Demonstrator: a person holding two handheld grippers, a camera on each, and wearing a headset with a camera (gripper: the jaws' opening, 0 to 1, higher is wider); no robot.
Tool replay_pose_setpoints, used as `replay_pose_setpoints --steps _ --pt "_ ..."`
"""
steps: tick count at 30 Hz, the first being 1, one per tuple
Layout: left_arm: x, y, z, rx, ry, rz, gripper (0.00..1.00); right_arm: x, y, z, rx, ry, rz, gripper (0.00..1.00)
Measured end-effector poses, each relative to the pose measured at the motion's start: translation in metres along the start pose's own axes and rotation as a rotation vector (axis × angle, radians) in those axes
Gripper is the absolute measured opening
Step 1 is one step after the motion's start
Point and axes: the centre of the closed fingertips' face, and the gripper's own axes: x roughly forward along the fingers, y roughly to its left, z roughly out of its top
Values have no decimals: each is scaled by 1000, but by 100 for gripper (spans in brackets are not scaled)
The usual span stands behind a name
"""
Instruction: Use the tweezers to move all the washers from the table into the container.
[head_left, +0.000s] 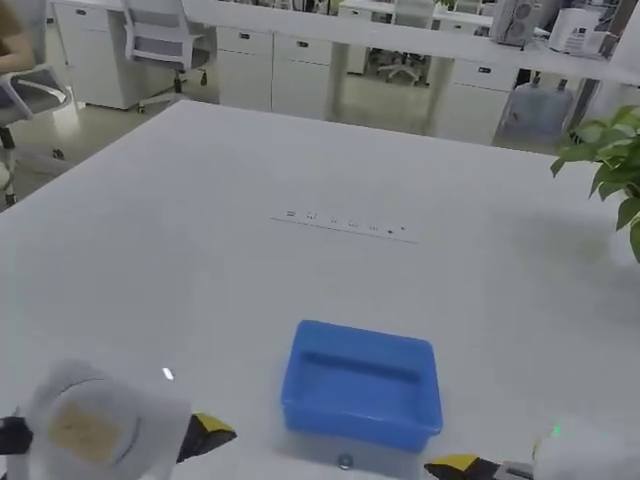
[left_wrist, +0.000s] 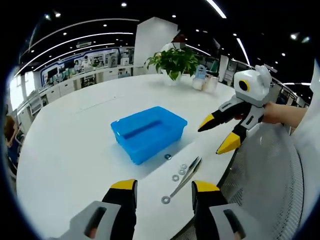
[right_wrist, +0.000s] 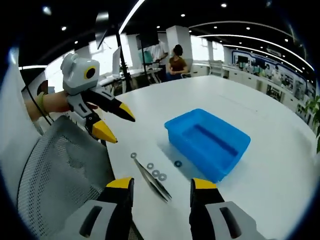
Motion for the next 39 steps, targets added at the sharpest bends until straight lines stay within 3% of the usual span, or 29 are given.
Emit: replay_pose_setpoints --steps 4,9,14,17,18,21,24,31,34,39 --pt "5 -8 -10 40 39 -45 38 13 9 -2 -41 42 29 38" --pt "13 -12 -29 182 135 -77 31 21 17 -3 -47 61 56 38" --pt "26 -20 -31 259 174 -140 20 18 21 -9 -70 85 54 34" --pt "32 -22 -36 326 226 -174 10 16 23 -16 -66 104 57 33" --pt "35 -22 -38 345 251 -178 9 15 23 -18 -67 110 54 32" --pt "41 -23 -40 359 267 -189 9 11 24 -23 -66 122 47 32" --pt "46 -23 -45 415 308 -198 9 7 24 -24 -57 120 38 32" --pt "50 -23 -54 532 352 -196 7 2 23 -27 -33 110 9 32" --pt "50 -26 -52 537 341 -212 0 1 22 -28 -30 110 0 32" --pt "48 -31 -47 561 310 -252 0 -5 14 -29 -11 101 -18 32"
